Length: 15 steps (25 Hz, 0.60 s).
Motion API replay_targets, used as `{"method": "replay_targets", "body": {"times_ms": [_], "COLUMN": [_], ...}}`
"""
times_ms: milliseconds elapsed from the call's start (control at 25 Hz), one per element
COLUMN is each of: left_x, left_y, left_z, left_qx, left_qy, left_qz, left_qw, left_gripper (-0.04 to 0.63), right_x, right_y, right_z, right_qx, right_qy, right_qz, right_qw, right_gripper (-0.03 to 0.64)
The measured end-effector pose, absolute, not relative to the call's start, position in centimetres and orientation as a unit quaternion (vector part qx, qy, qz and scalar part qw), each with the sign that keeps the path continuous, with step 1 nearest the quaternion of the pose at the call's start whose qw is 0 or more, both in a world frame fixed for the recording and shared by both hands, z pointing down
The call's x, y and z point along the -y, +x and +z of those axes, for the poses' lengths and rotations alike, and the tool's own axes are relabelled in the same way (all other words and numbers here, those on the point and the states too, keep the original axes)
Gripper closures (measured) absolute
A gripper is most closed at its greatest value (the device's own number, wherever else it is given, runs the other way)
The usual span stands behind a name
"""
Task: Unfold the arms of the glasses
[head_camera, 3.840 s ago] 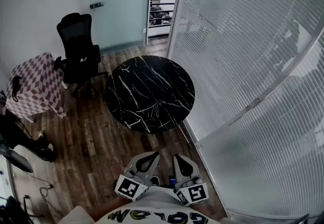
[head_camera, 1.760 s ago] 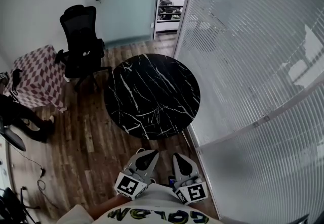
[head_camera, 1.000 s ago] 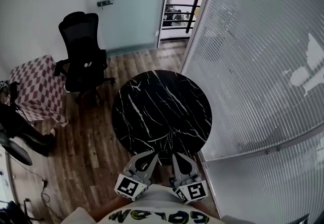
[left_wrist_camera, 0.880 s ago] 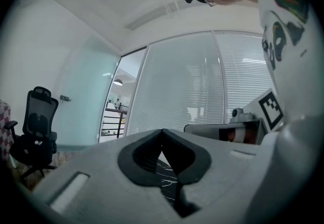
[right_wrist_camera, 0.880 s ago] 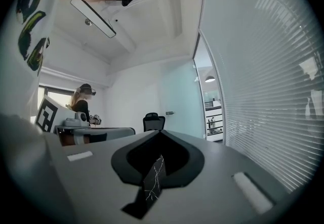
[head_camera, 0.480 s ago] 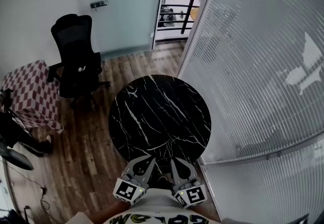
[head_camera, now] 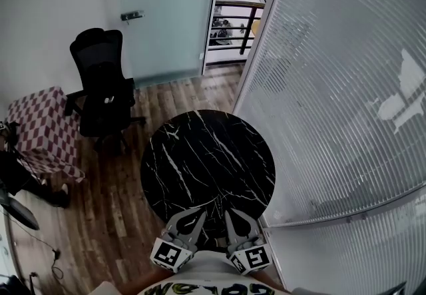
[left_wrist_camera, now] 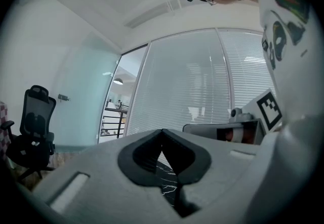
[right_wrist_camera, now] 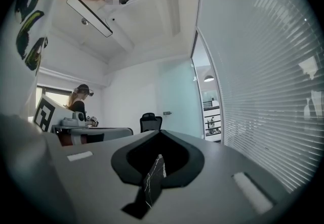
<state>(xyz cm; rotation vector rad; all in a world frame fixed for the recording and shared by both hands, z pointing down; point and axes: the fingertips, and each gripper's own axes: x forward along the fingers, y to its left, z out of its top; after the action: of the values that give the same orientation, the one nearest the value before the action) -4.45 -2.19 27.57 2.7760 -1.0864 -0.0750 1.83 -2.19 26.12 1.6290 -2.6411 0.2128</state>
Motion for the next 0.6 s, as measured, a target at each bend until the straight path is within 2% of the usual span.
{"method": "replay_targets", "body": {"times_ms": [600], "left_x": [2.2], "left_y": [-1.0], "left_z": [28.0], "left_qx": [0.357], "left_qy": [0.93], "left_qz": [-0.012], "left_qw": [0.092], "left_gripper": [0.591], "right_x": [2.4], "right_y": [5.3], "right_z": [26.5], "right_qx": [0.848], "right_qy": [0.524], "right_qz": [0.075], "right_qw": [0.025], "right_gripper": [0.615]}}
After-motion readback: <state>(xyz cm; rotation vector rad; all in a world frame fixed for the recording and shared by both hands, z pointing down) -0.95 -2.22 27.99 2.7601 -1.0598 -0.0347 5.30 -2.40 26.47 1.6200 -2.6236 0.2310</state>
